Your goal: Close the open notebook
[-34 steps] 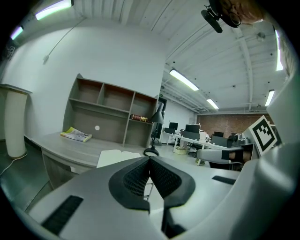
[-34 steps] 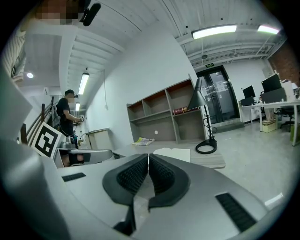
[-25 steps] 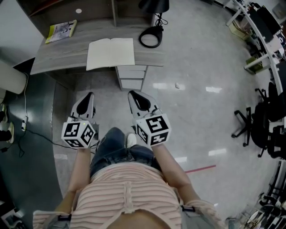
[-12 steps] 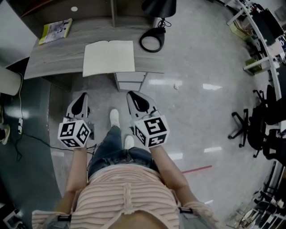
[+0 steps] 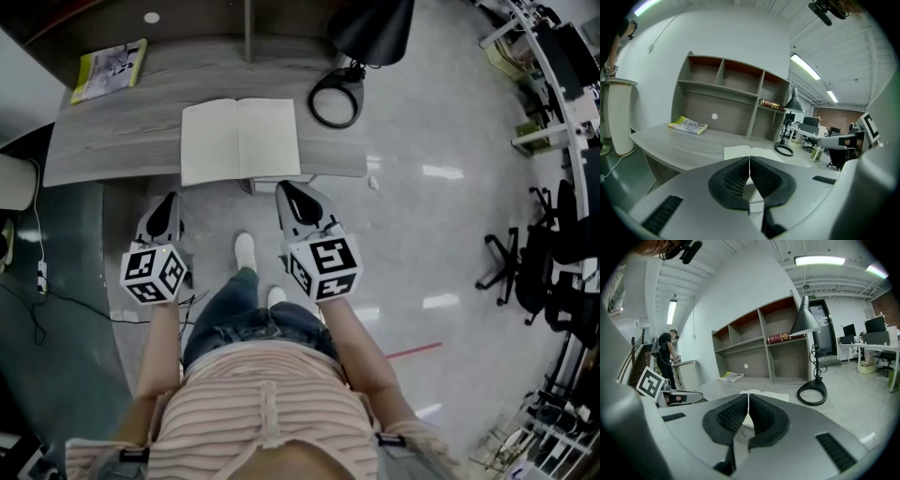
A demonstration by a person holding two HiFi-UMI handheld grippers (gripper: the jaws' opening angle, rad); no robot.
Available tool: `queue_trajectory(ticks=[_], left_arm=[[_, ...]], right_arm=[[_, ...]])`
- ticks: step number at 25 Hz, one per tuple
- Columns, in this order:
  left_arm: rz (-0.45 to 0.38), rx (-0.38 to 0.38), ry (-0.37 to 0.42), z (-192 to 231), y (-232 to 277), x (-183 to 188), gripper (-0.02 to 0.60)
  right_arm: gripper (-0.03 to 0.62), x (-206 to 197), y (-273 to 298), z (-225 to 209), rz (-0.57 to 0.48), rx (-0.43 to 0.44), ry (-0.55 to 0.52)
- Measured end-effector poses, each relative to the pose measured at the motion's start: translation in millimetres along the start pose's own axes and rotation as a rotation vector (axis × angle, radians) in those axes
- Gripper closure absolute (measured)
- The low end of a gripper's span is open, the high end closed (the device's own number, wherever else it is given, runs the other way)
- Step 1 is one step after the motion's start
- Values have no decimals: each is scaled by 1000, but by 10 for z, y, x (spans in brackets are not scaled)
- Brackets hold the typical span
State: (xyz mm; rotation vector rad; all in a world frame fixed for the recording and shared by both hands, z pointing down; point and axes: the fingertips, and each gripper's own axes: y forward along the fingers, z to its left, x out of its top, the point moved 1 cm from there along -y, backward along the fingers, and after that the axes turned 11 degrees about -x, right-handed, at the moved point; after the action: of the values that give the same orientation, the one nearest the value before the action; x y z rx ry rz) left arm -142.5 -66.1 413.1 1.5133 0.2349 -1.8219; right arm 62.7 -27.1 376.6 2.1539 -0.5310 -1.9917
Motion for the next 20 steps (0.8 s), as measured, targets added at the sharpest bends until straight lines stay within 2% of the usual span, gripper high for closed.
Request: queue_trajectory(ticks=[7, 13, 16, 19, 20], left_arm=[[71, 23, -26, 559, 280, -28, 570], [124, 2, -80, 853, 455, -135, 569], [150, -18, -168, 936, 511, -234, 568], [163, -50, -309, 971, 565, -380, 493], [164, -55, -351, 986, 586, -424, 488]], right_arm=[[576, 60, 502, 41, 45, -47, 5], [576, 48, 774, 127, 83, -60, -19], [576, -3, 855, 180, 108, -58, -23], [576, -66, 901, 216, 129, -52, -27], [576, -77, 917, 223, 133, -51, -29]])
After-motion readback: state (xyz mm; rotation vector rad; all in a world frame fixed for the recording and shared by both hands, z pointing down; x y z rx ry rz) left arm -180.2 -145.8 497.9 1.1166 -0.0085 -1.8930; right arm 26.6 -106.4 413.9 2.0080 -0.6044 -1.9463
